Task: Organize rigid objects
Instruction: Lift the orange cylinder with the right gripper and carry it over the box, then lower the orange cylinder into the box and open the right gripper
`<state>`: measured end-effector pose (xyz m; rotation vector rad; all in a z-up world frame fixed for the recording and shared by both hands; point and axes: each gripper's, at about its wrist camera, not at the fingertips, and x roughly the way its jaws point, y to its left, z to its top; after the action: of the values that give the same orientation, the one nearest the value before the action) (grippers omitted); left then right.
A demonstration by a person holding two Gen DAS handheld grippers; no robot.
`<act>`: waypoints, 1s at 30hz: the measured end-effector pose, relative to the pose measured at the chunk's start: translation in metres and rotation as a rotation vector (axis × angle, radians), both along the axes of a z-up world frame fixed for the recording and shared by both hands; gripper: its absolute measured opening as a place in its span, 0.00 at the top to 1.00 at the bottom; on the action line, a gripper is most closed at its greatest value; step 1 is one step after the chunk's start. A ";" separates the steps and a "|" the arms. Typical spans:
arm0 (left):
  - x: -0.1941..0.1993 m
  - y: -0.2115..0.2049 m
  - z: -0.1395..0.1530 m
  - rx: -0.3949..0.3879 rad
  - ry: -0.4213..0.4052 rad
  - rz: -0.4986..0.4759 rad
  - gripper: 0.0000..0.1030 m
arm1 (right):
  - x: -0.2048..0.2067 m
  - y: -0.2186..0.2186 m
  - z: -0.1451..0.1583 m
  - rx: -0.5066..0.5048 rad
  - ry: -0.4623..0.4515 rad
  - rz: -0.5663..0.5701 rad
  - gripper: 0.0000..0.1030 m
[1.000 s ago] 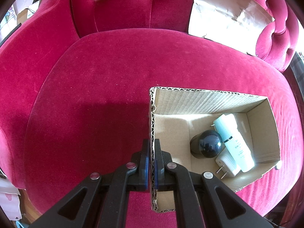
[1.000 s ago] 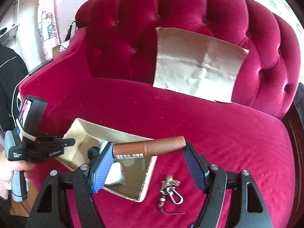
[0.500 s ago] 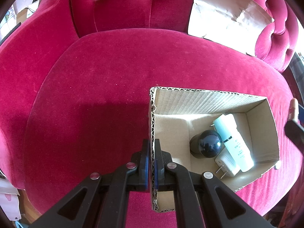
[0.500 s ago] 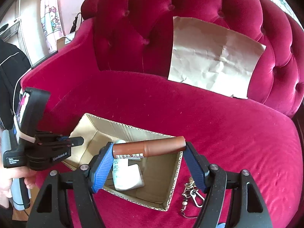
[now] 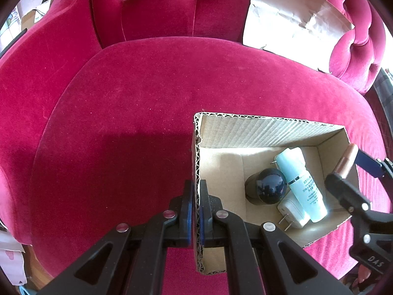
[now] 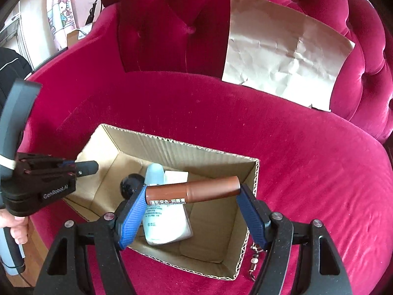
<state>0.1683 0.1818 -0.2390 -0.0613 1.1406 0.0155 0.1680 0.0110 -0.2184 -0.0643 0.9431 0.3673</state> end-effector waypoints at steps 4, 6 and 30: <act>0.000 0.000 0.000 0.001 0.000 -0.001 0.96 | 0.001 -0.001 -0.001 -0.003 0.003 -0.002 0.25; 0.000 -0.001 0.000 0.002 0.000 -0.001 0.96 | 0.003 -0.001 -0.001 0.002 0.004 -0.004 0.25; 0.000 -0.002 0.000 0.003 0.000 -0.002 0.96 | -0.002 -0.007 0.015 -0.013 -0.045 -0.020 0.00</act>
<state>0.1681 0.1794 -0.2387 -0.0573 1.1407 0.0154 0.1658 0.0036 -0.2031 -0.0753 0.9015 0.3403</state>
